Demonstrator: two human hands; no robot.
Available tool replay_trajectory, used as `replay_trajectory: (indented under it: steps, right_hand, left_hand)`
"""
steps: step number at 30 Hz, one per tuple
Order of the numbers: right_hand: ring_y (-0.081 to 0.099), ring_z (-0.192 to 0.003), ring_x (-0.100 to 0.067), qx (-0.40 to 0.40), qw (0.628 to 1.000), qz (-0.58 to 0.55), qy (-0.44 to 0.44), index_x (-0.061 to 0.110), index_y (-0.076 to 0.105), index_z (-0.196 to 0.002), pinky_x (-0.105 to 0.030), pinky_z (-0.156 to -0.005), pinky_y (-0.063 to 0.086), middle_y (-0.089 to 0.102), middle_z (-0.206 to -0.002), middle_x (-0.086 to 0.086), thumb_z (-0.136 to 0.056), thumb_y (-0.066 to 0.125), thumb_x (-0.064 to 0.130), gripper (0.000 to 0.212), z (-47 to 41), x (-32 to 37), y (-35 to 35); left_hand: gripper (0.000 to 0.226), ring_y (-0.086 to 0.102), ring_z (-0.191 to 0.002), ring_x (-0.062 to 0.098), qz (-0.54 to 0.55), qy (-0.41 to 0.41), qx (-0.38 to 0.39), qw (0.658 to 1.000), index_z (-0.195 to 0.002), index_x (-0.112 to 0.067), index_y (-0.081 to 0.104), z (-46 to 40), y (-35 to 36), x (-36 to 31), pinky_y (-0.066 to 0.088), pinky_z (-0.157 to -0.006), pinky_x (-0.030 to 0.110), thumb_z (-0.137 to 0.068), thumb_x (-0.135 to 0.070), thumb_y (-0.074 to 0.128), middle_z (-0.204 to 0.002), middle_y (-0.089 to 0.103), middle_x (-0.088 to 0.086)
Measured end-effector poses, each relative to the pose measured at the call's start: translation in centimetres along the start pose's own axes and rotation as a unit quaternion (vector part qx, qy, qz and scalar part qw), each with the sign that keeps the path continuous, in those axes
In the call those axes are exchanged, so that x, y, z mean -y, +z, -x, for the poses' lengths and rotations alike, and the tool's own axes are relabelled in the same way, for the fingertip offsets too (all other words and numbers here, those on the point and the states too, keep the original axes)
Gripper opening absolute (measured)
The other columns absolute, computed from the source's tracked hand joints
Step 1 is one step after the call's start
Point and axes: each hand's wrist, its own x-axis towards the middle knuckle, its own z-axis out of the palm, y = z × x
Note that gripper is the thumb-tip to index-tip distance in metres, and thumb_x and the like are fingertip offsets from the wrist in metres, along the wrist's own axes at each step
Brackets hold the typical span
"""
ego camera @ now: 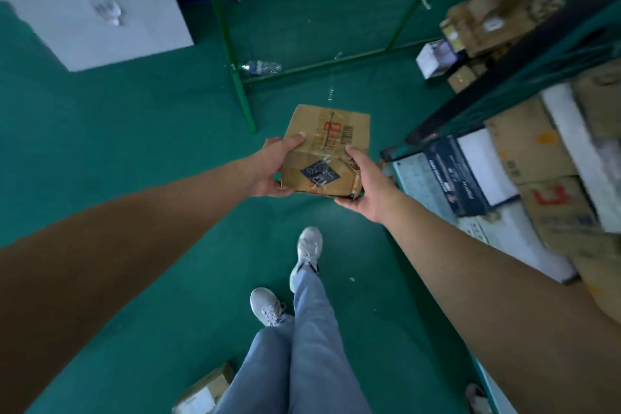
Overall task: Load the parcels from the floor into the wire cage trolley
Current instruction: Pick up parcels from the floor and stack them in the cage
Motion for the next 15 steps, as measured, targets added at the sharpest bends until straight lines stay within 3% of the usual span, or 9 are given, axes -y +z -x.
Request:
replay_trajectory:
  steps: [2,6,11,15]
  right_hand:
    - [0.07,-0.104,-0.027,-0.018,1.0,-0.014,-0.006,0.026,0.062,-0.116,-0.053,-0.097,0.055,0.074,-0.111,-0.004,-0.089,0.07,0.055,0.04,3.9,1.5,-2.8]
    - [0.071,-0.101,-0.025,-0.046,0.997,-0.061,-0.025,0.026,0.062,-0.117,-0.051,-0.094,0.056,0.075,-0.11,-0.002,-0.091,0.07,0.051,0.038,10.1,3.1,-8.4]
    - [0.069,-0.102,-0.025,-0.073,0.986,-0.138,-0.054,0.025,0.062,-0.114,-0.053,-0.098,0.053,0.074,-0.11,-0.003,-0.093,0.069,0.046,0.031,15.6,4.0,-16.0]
    - [0.07,-0.102,-0.026,-0.104,0.974,-0.182,-0.087,0.026,0.06,-0.123,-0.048,-0.087,0.057,0.075,-0.113,-0.002,-0.093,0.068,0.047,0.038,19.2,3.8,-22.8]
  left_hand:
    - [0.058,0.065,-0.107,0.033,-0.028,0.001,0.021,0.999,-0.133,-0.03,0.051,3.2,3.3,-1.3,0.057,-0.089,0.049,-0.087,-0.061,0.068,-0.122,0.063,0.007]
    - [0.057,0.069,-0.103,0.032,-0.081,0.022,0.064,0.994,-0.133,-0.03,0.052,8.3,9.6,-3.3,0.059,-0.074,0.039,-0.088,-0.061,0.067,-0.126,0.063,0.004]
    - [0.055,0.068,-0.109,0.029,-0.171,0.076,0.101,0.977,-0.134,-0.035,0.048,12.5,18.2,-5.6,0.059,-0.083,0.04,-0.089,-0.062,0.066,-0.126,0.065,0.0]
    - [0.042,0.067,-0.109,0.027,-0.213,0.098,0.132,0.963,-0.125,-0.035,0.053,15.6,26.2,-6.2,0.055,-0.091,0.041,-0.093,-0.058,0.065,-0.12,0.068,-0.002]
